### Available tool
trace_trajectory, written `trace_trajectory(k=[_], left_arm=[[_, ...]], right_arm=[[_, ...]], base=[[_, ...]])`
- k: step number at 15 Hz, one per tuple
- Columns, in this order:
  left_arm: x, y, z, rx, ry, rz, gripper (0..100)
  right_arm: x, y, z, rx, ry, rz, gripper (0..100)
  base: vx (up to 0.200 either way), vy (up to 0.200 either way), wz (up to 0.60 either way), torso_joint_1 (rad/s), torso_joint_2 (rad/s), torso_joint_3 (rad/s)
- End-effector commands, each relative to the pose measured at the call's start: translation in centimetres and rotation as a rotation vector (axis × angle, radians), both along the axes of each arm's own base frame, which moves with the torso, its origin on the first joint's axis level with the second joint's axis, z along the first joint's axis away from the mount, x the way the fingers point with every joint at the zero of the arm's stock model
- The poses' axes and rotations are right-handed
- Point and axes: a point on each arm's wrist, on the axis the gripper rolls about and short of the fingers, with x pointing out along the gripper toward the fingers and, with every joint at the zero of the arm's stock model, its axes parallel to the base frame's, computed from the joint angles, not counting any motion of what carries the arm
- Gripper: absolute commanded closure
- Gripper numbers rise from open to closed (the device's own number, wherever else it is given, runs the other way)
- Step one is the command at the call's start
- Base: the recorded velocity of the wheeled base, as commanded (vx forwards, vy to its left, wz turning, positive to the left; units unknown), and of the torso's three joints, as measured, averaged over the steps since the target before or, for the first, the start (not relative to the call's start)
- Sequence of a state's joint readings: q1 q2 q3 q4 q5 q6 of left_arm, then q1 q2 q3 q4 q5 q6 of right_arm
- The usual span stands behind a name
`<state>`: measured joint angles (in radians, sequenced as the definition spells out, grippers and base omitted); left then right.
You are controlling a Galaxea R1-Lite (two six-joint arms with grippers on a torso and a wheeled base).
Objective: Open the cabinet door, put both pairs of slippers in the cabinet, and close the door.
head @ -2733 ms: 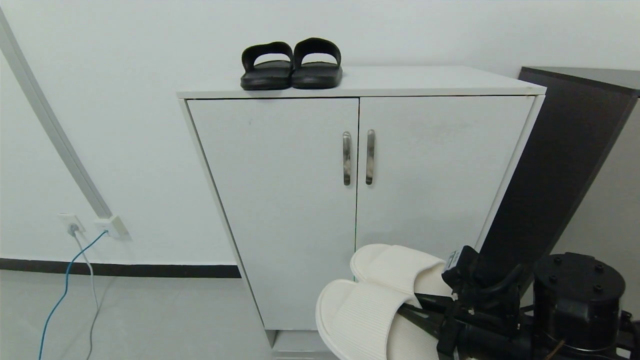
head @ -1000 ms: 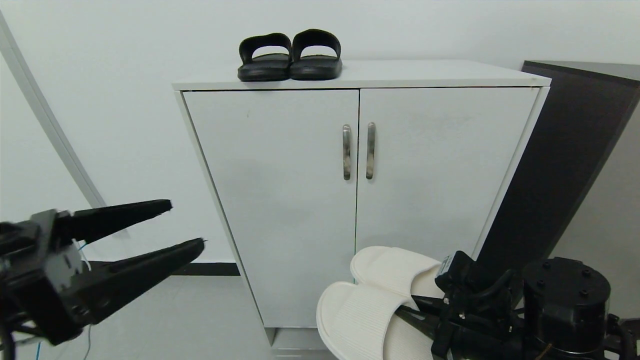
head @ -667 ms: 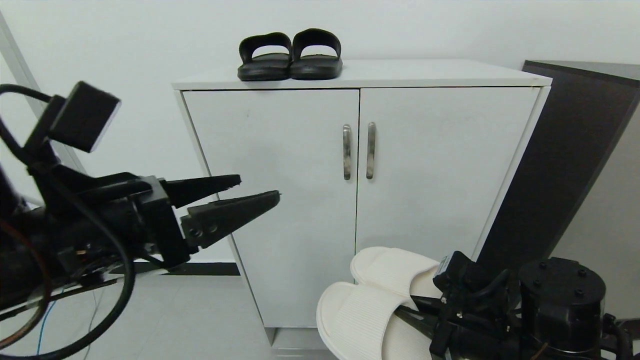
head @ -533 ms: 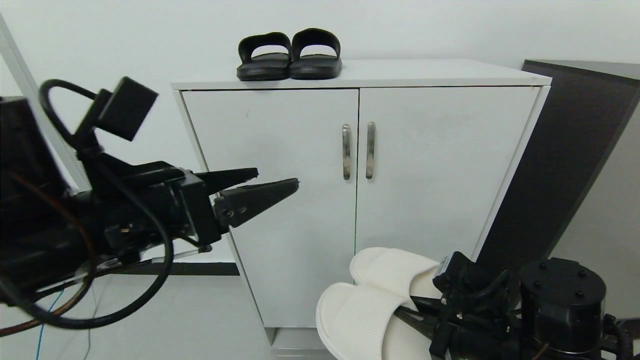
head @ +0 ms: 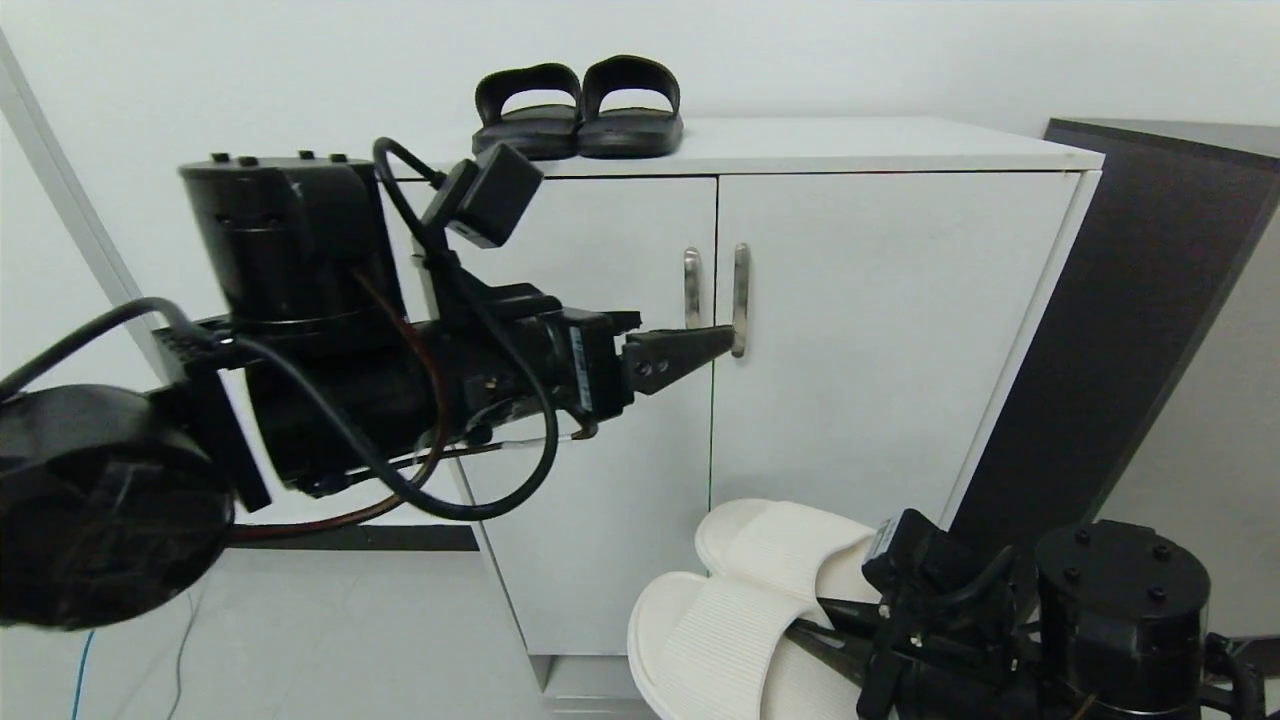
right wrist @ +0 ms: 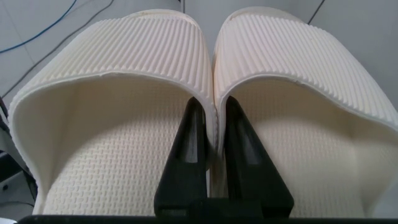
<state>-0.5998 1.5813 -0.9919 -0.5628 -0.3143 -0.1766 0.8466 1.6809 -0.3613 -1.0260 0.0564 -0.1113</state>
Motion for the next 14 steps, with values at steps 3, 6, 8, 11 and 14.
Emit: trace_trajectory(k=[3, 6, 8, 11, 14], left_arm=[[2.8, -3.9, -0.4, -0.002, 0.009, -0.083, 0], [4.2, -5.1, -1.1, -0.014, 0.047, -0.131, 0], [5.2, -5.8, -0.9, -0.071, 0.099, -0.166, 0], [5.9, -6.1, 0.1, -0.122, 0.116, -0.149, 0], [6.7, -6.5, 0.2, -0.122, 0.112, -0.068, 0]], right_arm=[[0.1, 0.2, -0.2, -0.005, 0.002, 0.006, 100], [0.0, 0.2, -0.3, -0.010, 0.006, 0.004, 100], [0.2, 0.2, -0.2, -0.006, 0.002, -0.010, 100], [0.1, 0.2, -0.3, -0.009, 0.005, -0.008, 100], [0.1, 0.2, -0.2, -0.009, 0.003, -0.008, 100]], base=[[0.000, 0.000, 0.00, 0.000, 0.00, 0.000], [0.000, 0.000, 0.00, 0.000, 0.00, 0.000], [0.000, 0.000, 0.00, 0.000, 0.00, 0.000], [0.000, 0.000, 0.00, 0.000, 0.00, 0.000], [0.000, 0.000, 0.00, 0.000, 0.00, 0.000]])
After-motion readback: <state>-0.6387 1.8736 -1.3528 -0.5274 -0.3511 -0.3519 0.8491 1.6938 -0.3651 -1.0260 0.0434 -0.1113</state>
